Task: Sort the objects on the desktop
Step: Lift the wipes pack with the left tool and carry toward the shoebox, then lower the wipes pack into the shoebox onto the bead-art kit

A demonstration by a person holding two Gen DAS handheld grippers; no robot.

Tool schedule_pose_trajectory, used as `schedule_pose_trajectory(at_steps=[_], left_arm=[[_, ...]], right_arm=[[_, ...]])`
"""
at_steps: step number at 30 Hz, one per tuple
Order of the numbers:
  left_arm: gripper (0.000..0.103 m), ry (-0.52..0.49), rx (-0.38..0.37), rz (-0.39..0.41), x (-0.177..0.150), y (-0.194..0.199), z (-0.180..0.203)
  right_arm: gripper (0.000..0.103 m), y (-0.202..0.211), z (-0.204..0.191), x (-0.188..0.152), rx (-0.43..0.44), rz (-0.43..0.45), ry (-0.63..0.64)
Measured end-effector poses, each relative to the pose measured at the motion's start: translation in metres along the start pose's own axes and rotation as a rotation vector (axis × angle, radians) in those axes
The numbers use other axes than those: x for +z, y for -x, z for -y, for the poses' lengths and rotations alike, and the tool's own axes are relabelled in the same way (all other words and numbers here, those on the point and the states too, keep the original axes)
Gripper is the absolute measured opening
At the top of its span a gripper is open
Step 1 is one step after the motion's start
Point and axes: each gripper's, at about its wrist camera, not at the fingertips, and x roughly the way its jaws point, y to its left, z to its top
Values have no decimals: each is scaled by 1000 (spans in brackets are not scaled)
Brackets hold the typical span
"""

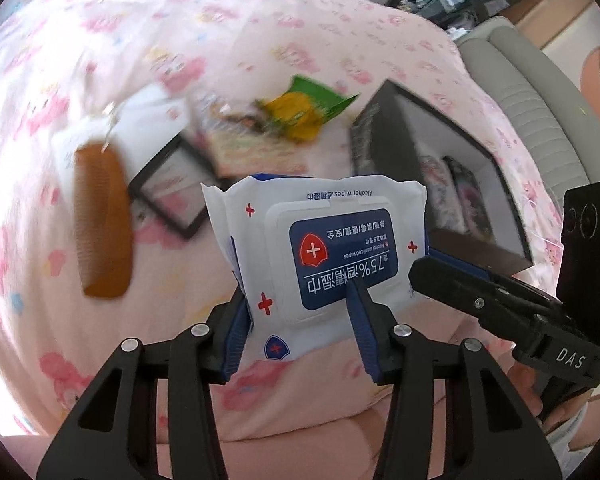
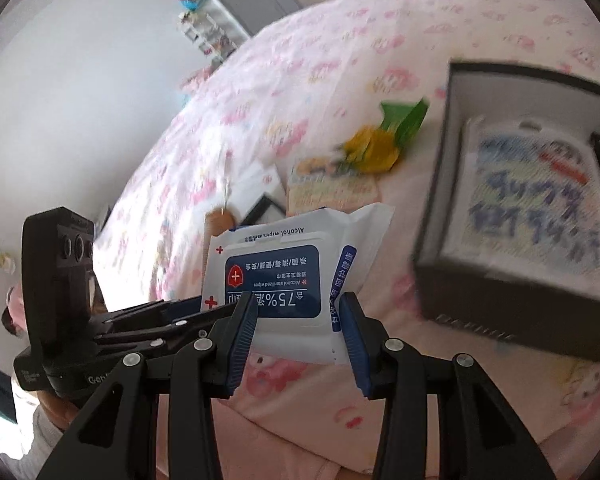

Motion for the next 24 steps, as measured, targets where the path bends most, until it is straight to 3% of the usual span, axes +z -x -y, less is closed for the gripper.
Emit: schedule_pose_trajectory(at_steps=[9,19,24], left_arm=[[48,-96,-81,80,48,1,75],[46,-220,-111,30,88,-53,151],[47,-235,-104,-18,93,-84,164]], right_arm=[[38,69,34,46,-44,141,-31],[39,91,98,70,-179,210,-107],[39,81,128,71,-194,183,-172]])
